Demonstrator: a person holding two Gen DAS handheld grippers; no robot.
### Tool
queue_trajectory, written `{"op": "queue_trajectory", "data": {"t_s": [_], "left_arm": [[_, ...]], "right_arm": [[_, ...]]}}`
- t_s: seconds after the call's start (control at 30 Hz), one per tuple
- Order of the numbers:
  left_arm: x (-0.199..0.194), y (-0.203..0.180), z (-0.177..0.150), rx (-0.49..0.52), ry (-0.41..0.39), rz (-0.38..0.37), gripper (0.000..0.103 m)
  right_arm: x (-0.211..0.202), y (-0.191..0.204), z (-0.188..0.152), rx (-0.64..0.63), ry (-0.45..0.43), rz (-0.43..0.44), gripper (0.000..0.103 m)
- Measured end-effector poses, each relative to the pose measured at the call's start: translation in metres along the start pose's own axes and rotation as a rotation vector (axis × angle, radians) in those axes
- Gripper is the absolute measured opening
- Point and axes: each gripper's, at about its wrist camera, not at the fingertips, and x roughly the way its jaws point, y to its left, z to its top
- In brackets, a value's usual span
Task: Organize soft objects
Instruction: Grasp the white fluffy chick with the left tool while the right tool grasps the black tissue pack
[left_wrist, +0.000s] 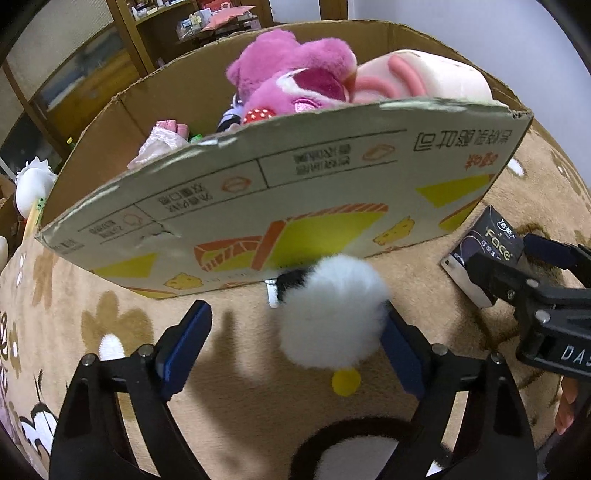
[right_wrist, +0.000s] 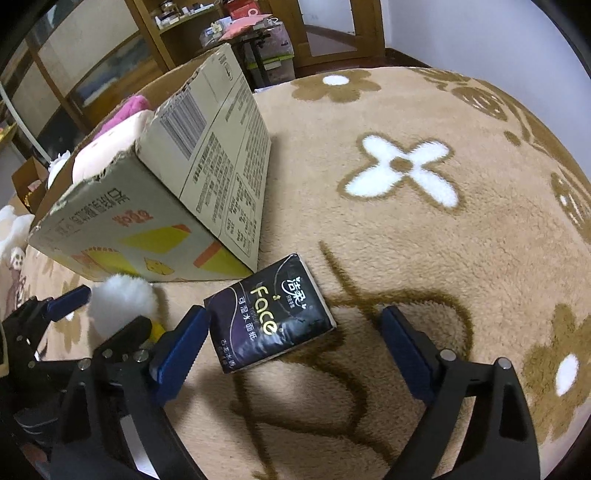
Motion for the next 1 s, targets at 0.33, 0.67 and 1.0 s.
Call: {"op": "queue_trajectory", "data": {"t_s": [0.33,0.67,1.0], "left_arm": [[0.006,0.013,0.005,-0.037,0.036,-0.083,0.059],[0.007,0.014,0.004,-0.03,0.043,-0.124,0.04],[-0.004,0.015,-0.001,-0.03,0.03,-0.113,0.037]], "right_arm": [[0.001,0.009,-0.004,-0.066,0.009,-0.033,0.094],[0.001,0.022,-0.01,-0.173,0.022,-0.091,0.093],[-0.003,0.024,-0.006,-0.18,0.007,-0.102,0.071]]}}
